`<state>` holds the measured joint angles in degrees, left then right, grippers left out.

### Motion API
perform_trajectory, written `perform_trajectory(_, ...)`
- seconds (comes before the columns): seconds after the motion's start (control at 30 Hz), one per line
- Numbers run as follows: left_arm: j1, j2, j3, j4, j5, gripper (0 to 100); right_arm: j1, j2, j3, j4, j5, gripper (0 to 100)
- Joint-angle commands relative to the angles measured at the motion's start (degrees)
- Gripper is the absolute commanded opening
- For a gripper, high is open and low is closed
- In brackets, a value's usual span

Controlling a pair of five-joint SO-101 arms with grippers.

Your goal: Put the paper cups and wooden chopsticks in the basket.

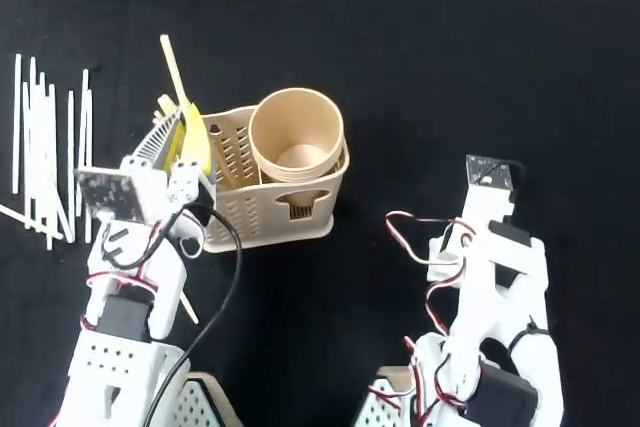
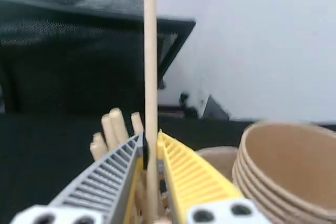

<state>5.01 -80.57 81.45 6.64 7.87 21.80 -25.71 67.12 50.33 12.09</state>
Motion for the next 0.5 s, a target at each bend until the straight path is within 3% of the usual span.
perform_trajectory(0.0,0.7,-0.4,-9.5,17.6,-0.9,9,0.5,-1.4,0.0,-0.9,-0.2,38.2)
perform_trajectory(0.13,0.5,-0.4,-14.2,27.0,0.7,15,0.5,-1.4,0.0,-0.9,-0.2,38.2)
perform_trajectory(0.47,0.2,-0.4,-14.5,30.3,0.2,16,0.4,-1.4,0.0,-0.9,-0.2,38.2)
